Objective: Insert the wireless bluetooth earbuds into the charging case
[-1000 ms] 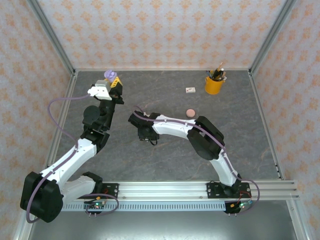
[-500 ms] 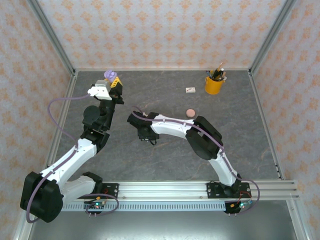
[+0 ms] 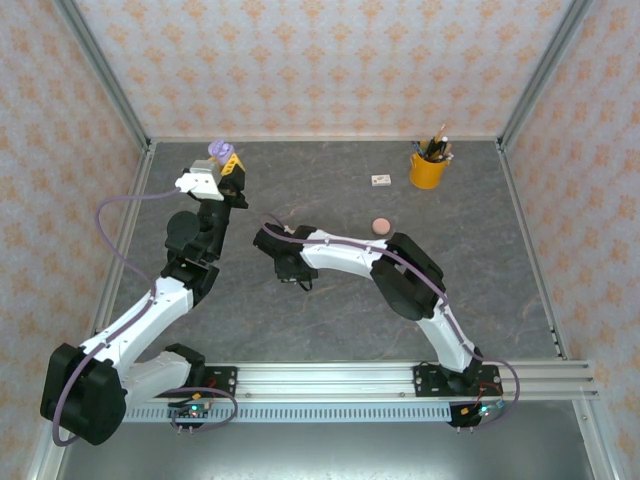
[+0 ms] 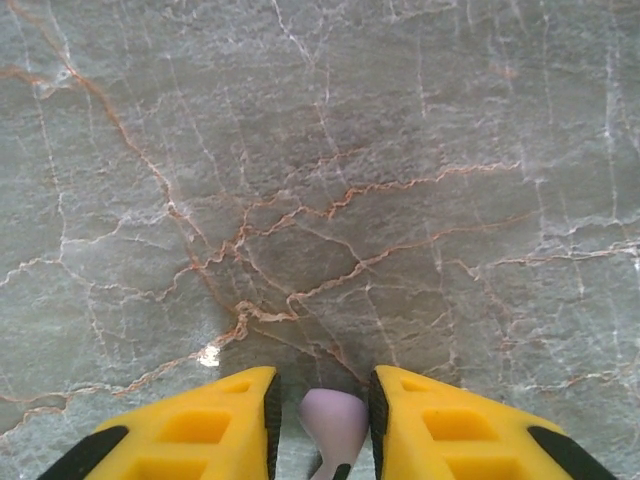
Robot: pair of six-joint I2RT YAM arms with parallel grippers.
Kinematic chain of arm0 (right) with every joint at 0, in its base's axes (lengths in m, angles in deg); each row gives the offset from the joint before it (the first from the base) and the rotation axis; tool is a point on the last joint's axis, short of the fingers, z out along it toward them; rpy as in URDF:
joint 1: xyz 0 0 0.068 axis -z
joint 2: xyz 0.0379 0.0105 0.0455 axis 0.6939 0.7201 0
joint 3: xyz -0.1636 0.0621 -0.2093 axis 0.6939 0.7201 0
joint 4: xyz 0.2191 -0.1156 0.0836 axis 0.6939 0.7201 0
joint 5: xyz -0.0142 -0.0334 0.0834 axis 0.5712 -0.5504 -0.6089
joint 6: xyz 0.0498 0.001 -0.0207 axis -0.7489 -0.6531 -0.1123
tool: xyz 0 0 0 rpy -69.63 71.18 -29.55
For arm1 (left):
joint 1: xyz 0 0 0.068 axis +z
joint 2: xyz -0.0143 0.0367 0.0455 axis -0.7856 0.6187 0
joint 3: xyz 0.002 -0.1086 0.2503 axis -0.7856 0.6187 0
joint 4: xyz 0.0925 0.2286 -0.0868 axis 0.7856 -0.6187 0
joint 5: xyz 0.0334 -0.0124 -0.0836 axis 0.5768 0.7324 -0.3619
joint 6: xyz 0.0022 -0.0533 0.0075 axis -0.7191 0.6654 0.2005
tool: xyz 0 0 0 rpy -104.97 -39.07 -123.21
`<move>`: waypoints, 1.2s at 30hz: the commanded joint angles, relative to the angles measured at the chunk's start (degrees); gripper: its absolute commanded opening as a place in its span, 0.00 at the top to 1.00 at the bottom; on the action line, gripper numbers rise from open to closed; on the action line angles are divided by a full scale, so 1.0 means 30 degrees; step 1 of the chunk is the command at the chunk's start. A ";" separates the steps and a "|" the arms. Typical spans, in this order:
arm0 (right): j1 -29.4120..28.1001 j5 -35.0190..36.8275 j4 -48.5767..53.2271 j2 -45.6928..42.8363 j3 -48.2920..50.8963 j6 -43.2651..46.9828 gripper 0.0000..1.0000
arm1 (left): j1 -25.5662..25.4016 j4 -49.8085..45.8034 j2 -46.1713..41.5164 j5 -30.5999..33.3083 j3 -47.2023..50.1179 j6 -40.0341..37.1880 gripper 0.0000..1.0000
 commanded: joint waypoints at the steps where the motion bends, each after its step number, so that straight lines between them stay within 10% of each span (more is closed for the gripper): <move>1: -0.0367 -0.0083 -0.0227 0.0114 0.0446 -0.0077 0.69 | 0.0256 0.0869 -0.0205 0.0193 -0.0061 0.0231 1.00; 36: -0.0206 0.1907 -0.3537 -0.4017 0.4854 0.0457 0.85 | 0.0256 0.0417 -0.0435 -0.0640 -0.0124 0.0418 1.00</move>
